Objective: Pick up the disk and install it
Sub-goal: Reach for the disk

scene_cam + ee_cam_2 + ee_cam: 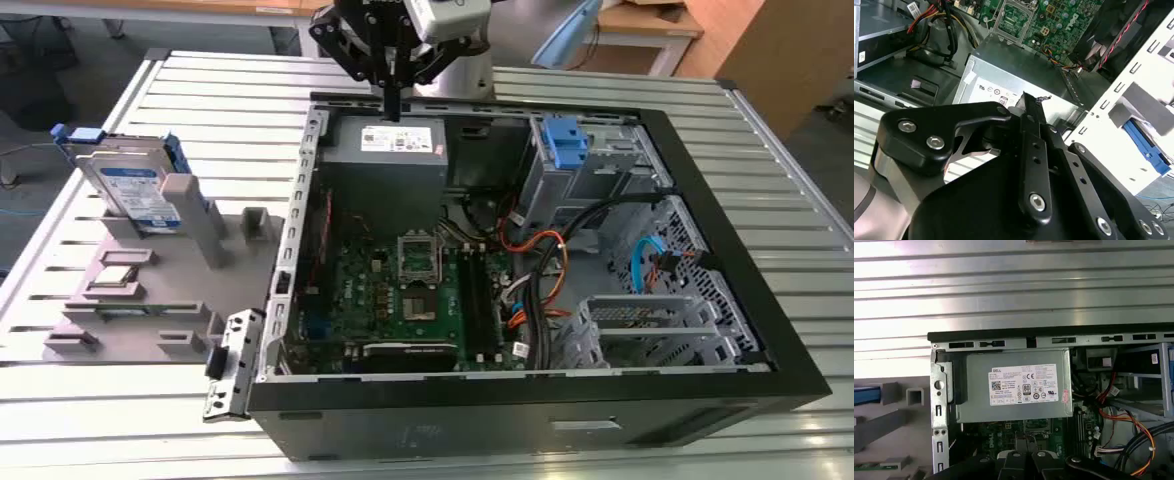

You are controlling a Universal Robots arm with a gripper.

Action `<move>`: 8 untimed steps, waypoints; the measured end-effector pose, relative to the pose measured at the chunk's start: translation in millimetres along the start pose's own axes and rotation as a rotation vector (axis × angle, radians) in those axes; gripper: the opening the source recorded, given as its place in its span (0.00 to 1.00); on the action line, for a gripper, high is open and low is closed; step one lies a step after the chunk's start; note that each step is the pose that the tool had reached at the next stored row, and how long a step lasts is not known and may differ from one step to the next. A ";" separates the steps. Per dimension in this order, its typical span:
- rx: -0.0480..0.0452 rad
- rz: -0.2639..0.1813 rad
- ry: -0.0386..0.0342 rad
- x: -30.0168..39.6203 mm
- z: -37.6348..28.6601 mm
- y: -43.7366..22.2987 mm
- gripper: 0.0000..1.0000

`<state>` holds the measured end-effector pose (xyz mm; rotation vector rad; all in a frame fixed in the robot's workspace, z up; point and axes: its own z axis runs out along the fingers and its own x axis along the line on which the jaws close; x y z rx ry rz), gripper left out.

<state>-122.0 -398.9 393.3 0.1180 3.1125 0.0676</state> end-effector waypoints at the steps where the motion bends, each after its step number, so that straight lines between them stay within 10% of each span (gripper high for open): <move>1: 0.0000 0.000 0.0000 0.0 0.0 0.0 0.10; 8: 0.0000 0.000 0.0000 0.0 0.0 0.0 0.10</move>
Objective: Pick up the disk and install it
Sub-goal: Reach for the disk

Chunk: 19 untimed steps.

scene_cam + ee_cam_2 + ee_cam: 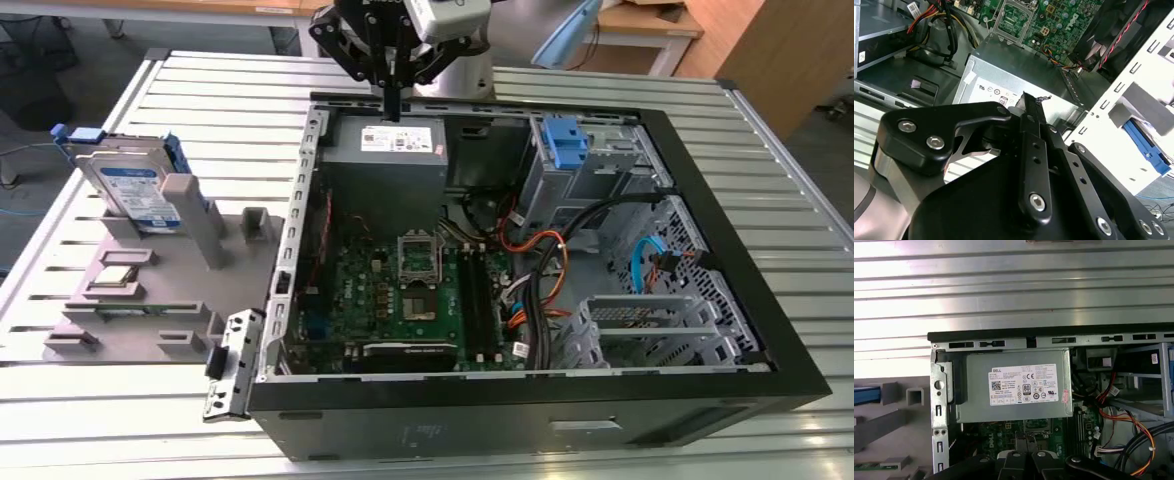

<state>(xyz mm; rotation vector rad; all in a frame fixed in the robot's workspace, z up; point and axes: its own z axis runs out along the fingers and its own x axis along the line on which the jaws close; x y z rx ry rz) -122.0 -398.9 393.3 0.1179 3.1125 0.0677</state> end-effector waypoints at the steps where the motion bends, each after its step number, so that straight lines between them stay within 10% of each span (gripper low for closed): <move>1: 0.0000 0.000 0.0000 0.0 0.0 0.0 0.10; 19: 0.0000 0.000 0.0000 15.5 -0.1 -1.1 0.10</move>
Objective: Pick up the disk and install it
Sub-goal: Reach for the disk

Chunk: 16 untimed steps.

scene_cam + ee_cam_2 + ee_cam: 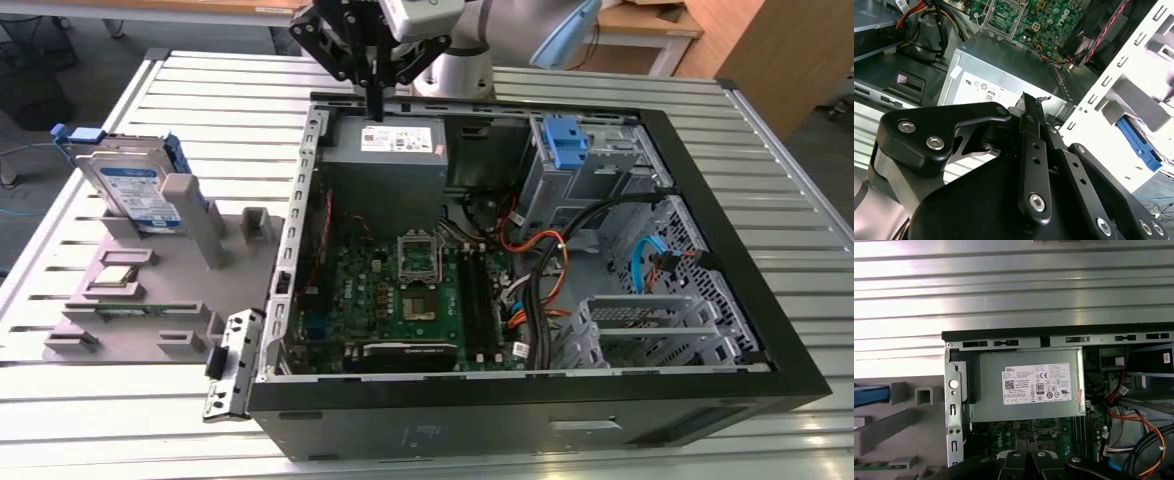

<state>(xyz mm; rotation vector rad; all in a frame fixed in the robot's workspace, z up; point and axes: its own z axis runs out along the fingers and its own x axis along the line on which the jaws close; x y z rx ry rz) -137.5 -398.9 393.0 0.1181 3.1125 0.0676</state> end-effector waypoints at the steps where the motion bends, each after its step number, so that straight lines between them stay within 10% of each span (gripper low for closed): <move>1: 0.0000 0.000 0.0000 0.0 0.0 0.0 0.10; 16: 0.0000 0.000 0.0000 10.7 0.2 -0.9 0.10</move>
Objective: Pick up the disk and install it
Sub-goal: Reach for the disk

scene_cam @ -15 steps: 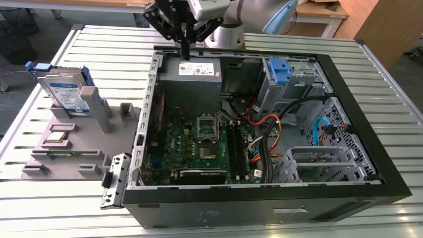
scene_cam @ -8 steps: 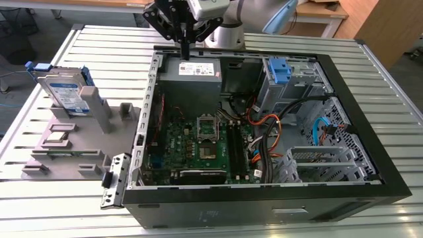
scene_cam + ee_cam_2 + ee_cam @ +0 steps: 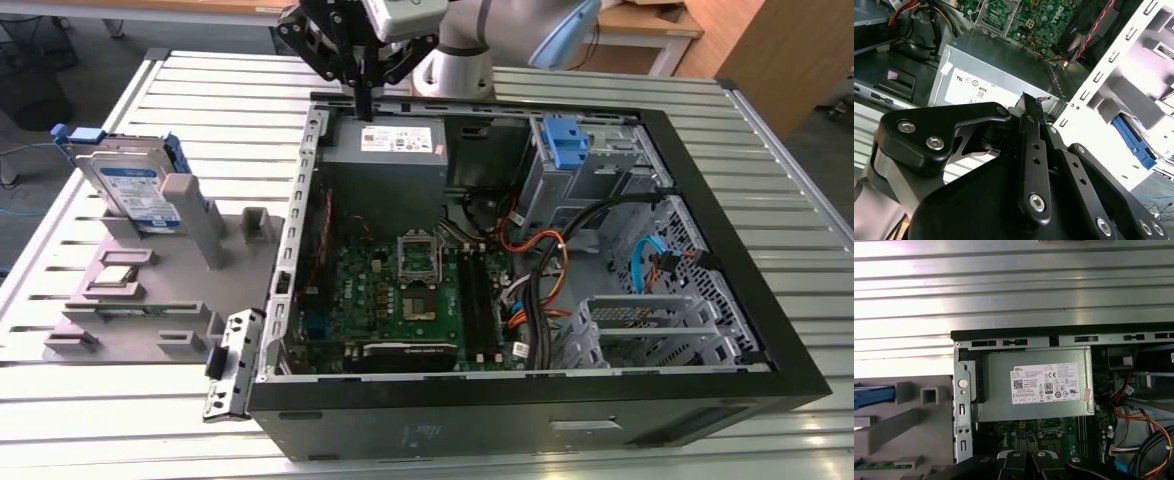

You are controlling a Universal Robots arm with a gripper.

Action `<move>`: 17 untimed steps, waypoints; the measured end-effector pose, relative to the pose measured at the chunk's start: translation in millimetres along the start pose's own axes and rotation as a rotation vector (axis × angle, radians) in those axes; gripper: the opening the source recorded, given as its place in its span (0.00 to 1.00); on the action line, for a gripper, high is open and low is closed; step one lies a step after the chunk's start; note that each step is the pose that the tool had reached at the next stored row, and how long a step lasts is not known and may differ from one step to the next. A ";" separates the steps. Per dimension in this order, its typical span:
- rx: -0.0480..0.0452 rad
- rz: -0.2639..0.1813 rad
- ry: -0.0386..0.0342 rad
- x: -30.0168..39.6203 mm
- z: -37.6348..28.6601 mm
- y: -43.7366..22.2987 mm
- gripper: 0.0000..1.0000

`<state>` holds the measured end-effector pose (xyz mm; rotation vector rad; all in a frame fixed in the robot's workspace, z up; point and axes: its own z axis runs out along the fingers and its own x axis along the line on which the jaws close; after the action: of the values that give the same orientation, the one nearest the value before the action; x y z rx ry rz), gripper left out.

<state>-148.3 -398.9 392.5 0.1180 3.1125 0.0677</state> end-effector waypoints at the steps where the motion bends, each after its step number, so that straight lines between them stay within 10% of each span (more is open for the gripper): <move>1: 0.0001 0.000 0.0000 1.4 0.0 -0.1 0.10; 17: 0.0000 0.000 0.0000 13.5 0.1 -1.0 0.10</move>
<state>-161.8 -398.9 392.0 0.1180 3.1125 0.0676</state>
